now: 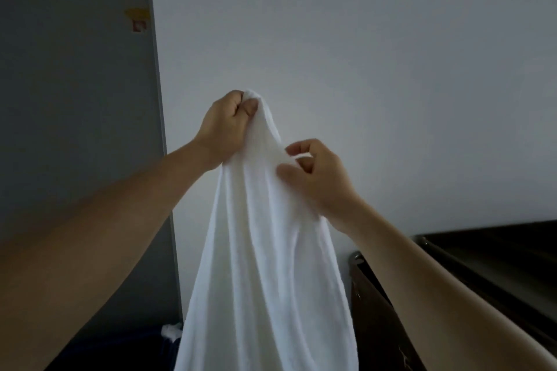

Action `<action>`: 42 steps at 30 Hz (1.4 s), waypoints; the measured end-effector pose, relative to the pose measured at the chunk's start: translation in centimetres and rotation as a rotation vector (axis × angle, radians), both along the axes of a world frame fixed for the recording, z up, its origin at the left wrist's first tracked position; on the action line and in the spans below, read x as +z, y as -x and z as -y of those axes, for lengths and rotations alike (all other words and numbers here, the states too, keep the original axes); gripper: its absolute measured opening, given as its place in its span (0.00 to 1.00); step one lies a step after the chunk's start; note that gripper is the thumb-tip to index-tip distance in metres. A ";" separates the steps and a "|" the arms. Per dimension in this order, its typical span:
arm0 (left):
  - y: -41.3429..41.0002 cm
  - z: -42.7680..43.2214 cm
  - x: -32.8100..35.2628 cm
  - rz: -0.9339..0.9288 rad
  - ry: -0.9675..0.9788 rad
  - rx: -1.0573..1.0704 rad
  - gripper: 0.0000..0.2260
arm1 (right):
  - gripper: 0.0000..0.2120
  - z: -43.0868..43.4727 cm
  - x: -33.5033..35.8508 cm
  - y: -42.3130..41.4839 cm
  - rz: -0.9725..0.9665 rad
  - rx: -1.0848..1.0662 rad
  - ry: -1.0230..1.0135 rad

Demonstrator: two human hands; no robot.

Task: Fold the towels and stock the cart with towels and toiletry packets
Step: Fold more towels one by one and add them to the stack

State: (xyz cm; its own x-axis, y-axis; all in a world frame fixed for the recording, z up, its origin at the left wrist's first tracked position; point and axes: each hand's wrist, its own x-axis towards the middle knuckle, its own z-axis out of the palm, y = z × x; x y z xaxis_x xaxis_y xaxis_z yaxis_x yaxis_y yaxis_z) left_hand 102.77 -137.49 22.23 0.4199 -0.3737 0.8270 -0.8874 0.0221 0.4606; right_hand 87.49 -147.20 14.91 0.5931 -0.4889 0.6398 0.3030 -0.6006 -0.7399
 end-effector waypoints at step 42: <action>-2.8 -2.5 -7.5 0.053 -0.241 0.213 0.18 | 0.17 2.5 -22.2 4.1 -0.200 -0.222 0.047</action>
